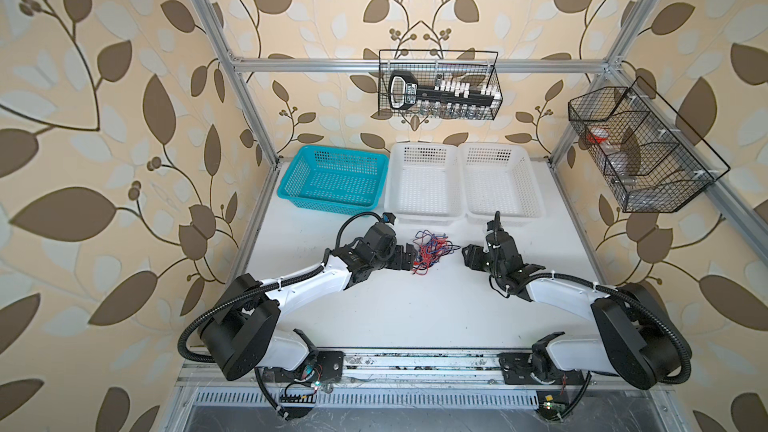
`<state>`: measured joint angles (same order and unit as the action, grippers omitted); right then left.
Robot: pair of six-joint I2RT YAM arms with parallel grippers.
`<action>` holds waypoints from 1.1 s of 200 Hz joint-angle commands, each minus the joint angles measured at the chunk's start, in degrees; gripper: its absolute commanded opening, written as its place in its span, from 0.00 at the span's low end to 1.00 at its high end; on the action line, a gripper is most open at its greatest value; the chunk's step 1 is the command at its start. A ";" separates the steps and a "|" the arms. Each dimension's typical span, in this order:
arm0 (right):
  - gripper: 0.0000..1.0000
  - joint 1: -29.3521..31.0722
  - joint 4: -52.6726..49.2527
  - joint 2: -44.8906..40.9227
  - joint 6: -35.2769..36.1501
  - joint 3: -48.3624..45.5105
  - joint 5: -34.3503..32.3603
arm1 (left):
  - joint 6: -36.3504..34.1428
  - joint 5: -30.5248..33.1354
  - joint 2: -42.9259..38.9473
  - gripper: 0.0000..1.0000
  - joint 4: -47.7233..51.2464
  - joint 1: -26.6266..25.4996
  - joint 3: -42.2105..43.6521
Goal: Untangle the cables
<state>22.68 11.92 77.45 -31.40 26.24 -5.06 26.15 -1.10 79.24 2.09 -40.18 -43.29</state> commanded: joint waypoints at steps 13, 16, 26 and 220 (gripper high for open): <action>0.60 2.14 1.00 -2.37 3.45 2.62 0.29 | -1.73 -0.72 1.54 0.99 -2.17 -1.17 -3.25; 0.60 2.52 0.73 -2.76 3.82 2.67 -0.11 | -1.68 -0.71 1.72 0.99 -2.24 -1.21 -3.33; 0.59 3.73 -0.06 -4.29 5.15 3.04 -0.98 | -1.41 -0.53 2.12 0.99 -2.39 -1.33 -3.38; 0.39 3.93 3.40 -6.81 2.12 -3.93 5.45 | 0.37 -0.04 9.97 0.94 -2.09 -2.48 -7.27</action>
<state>27.49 11.75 70.65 -27.86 24.53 -3.27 26.00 -1.10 88.05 0.36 -41.71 -47.29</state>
